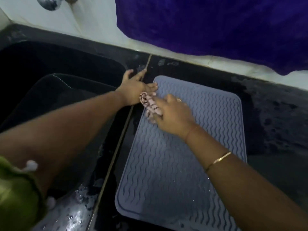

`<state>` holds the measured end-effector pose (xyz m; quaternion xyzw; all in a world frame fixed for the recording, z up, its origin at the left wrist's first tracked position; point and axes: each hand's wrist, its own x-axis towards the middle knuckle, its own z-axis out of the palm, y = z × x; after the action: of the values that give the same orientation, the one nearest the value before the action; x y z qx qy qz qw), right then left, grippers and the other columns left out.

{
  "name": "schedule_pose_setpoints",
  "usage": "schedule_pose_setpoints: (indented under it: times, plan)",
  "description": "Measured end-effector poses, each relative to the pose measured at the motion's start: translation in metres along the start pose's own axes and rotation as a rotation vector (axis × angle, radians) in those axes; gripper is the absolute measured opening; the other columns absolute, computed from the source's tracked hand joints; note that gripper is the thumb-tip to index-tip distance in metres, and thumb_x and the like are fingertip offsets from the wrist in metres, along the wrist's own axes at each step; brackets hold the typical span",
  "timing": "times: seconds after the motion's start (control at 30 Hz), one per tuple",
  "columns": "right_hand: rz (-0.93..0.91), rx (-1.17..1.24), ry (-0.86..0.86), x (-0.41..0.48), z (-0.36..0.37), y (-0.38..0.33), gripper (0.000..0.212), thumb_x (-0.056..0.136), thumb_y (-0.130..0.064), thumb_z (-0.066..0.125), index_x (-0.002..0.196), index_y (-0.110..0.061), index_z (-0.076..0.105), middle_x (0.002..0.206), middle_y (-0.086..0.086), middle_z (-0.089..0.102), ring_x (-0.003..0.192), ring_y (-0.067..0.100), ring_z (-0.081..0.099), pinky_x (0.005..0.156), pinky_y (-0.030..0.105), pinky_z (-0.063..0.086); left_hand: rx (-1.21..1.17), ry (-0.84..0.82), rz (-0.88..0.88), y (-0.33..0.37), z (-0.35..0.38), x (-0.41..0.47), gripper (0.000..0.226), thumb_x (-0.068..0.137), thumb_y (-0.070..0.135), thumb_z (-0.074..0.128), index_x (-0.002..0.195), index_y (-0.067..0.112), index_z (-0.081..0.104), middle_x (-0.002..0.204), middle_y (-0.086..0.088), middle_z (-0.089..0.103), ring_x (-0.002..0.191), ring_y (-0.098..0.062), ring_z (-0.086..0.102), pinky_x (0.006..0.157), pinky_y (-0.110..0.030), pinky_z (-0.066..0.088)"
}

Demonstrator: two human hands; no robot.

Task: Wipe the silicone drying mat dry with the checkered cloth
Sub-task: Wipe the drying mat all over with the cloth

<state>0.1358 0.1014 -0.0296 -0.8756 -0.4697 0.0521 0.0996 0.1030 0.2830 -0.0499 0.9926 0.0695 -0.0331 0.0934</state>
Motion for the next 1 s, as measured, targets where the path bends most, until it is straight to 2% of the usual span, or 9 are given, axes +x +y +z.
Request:
schedule_pose_setpoints:
  times: [0.13,0.27,0.37,0.43,0.5,0.57,0.67,0.9,1.0]
  plan:
    - [-0.034,0.001,-0.019,-0.027,0.010,-0.023,0.050,0.087,-0.027,0.054,0.135,-0.017,0.041,0.123,0.014,0.042,0.106,0.034,0.050,0.078,0.037,0.044,0.113,-0.299,-0.020,0.002,-0.017,-0.001,0.066,0.087,0.065,0.035,0.146,0.041,0.016,0.155,0.022,0.008,0.143,-0.022,-0.021,0.108,-0.058,-0.019]
    - [-0.235,0.087,-0.111,-0.076,0.015,-0.046,0.046,0.082,-0.017,0.061,0.127,-0.017,0.050,0.116,0.012,0.045,0.100,0.032,0.051,0.068,0.034,0.042,0.164,-0.306,-0.047,0.012,-0.020,-0.001,0.071,0.087,0.065,0.037,0.147,0.038,0.013,0.157,0.019,0.005,0.144,-0.023,-0.019,0.106,-0.061,-0.019]
    - [-0.338,0.193,-0.212,-0.097,0.006,-0.050,0.047,0.081,-0.013,0.061,0.126,-0.024,0.054,0.110,0.008,0.048,0.099,0.028,0.049,0.074,0.040,0.049,0.198,-0.099,0.019,0.017,-0.015,-0.011,0.060,0.089,0.056,0.041,0.143,0.030,0.035,0.152,0.010,0.031,0.144,-0.020,0.015,0.112,-0.051,0.000]
    - [-0.291,0.189,-0.161,-0.074,-0.003,-0.033,0.047,0.082,-0.012,0.060,0.125,-0.030,0.056,0.102,0.004,0.048,0.096,0.023,0.048,0.074,0.038,0.047,0.188,0.113,0.211,0.021,0.001,-0.027,0.046,0.087,0.042,0.040,0.118,0.019,0.065,0.124,-0.001,0.064,0.119,-0.020,0.056,0.105,-0.041,0.030]
    - [-0.173,0.109,-0.046,-0.040,-0.006,-0.012,0.045,0.083,-0.014,0.059,0.125,-0.031,0.056,0.105,0.005,0.050,0.102,0.026,0.047,0.078,0.036,0.044,0.085,0.174,0.283,0.019,0.017,-0.039,0.043,0.084,0.033,0.044,0.109,0.010,0.070,0.112,-0.009,0.070,0.105,-0.023,0.066,0.097,-0.037,0.041]
    - [-0.023,0.056,-0.020,-0.014,-0.005,-0.001,0.042,0.085,-0.019,0.060,0.125,-0.030,0.056,0.112,0.008,0.050,0.107,0.030,0.049,0.083,0.037,0.043,0.014,0.078,0.211,0.015,0.014,-0.040,0.045,0.089,0.033,0.046,0.127,0.013,0.058,0.133,-0.007,0.057,0.126,-0.020,0.051,0.110,-0.037,0.026]
    - [-0.044,-0.012,-0.062,-0.018,0.001,-0.019,0.039,0.085,-0.020,0.059,0.123,-0.025,0.057,0.117,0.011,0.048,0.106,0.033,0.049,0.078,0.036,0.045,0.069,-0.066,0.186,0.008,-0.003,-0.025,0.044,0.097,0.032,0.042,0.140,0.022,0.041,0.148,0.005,0.039,0.139,-0.010,0.030,0.116,-0.038,0.003]
    - [-0.365,0.155,-0.243,-0.109,0.010,-0.072,0.039,0.086,-0.018,0.058,0.125,-0.023,0.055,0.114,0.009,0.046,0.102,0.030,0.048,0.073,0.035,0.046,0.170,-0.210,0.097,0.023,-0.005,-0.033,0.051,0.101,0.039,0.026,0.148,0.021,0.021,0.156,0.005,0.020,0.144,-0.011,0.017,0.117,-0.040,-0.003]
    - [-0.365,0.287,-0.326,-0.107,-0.002,-0.064,0.043,0.086,-0.014,0.058,0.126,-0.030,0.057,0.106,0.004,0.050,0.096,0.023,0.050,0.074,0.036,0.047,0.097,-0.262,0.069,0.030,-0.001,-0.045,0.062,0.099,0.045,0.022,0.150,0.015,0.005,0.159,-0.001,0.004,0.146,-0.017,0.004,0.116,-0.046,-0.009]
